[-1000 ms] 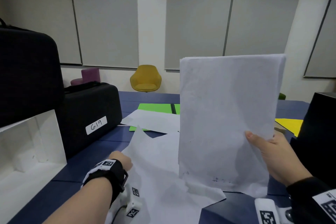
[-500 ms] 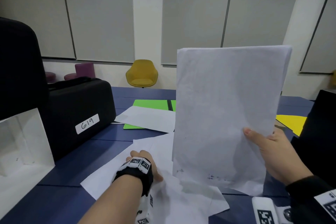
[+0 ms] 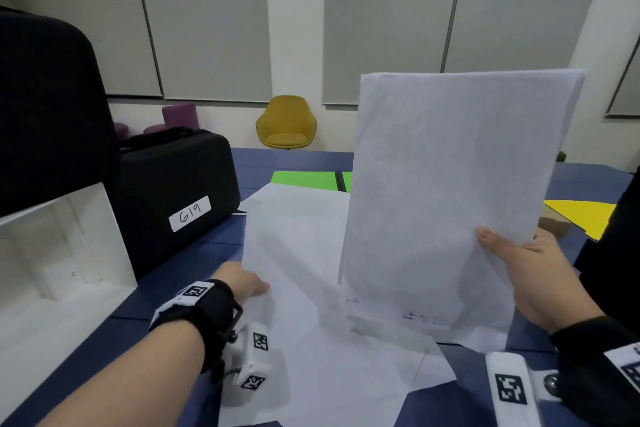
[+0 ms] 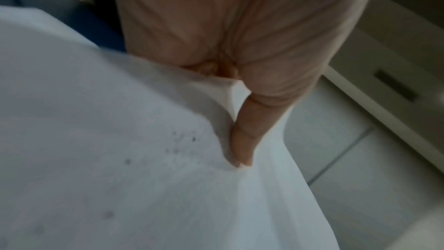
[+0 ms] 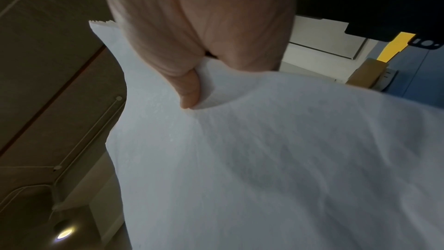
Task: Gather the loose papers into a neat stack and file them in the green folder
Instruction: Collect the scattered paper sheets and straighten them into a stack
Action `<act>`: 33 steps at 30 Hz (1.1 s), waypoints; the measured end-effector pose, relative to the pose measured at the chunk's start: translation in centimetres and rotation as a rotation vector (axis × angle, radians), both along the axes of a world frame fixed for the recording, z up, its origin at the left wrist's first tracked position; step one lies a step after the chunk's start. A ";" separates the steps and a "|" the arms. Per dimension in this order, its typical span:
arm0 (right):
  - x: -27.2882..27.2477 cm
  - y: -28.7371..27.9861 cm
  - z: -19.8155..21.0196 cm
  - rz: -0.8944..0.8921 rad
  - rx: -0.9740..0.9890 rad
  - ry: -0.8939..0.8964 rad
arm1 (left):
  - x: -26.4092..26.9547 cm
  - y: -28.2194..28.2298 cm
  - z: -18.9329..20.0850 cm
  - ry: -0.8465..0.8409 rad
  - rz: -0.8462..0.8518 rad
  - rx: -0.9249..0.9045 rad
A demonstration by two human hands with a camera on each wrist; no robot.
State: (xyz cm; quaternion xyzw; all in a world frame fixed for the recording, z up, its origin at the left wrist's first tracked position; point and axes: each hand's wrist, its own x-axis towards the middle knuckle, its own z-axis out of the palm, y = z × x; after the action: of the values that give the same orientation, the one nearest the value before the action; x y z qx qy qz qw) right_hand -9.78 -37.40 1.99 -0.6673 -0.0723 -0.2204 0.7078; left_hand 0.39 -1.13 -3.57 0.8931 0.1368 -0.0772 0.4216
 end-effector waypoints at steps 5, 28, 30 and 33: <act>0.4 1.4 0.3 0.038 0.012 -0.040 | -2.4 2.6 -1.6 -0.024 0.104 -0.060; -2.6 3.2 0.4 0.023 0.035 -0.029 | -1.3 5.0 -0.7 0.270 0.009 0.463; -2.6 3.2 0.6 0.014 0.028 -0.029 | -1.0 4.7 -0.9 0.261 -0.025 0.502; -2.8 3.4 0.6 0.024 0.048 -0.041 | -0.4 4.5 -1.0 0.244 -0.039 0.484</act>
State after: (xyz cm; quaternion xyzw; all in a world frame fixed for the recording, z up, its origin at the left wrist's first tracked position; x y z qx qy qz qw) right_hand -12.54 -34.04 2.63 -0.6446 -0.0897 -0.2272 0.7245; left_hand 0.02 3.36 -4.61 0.9543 0.1842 -0.1575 0.1748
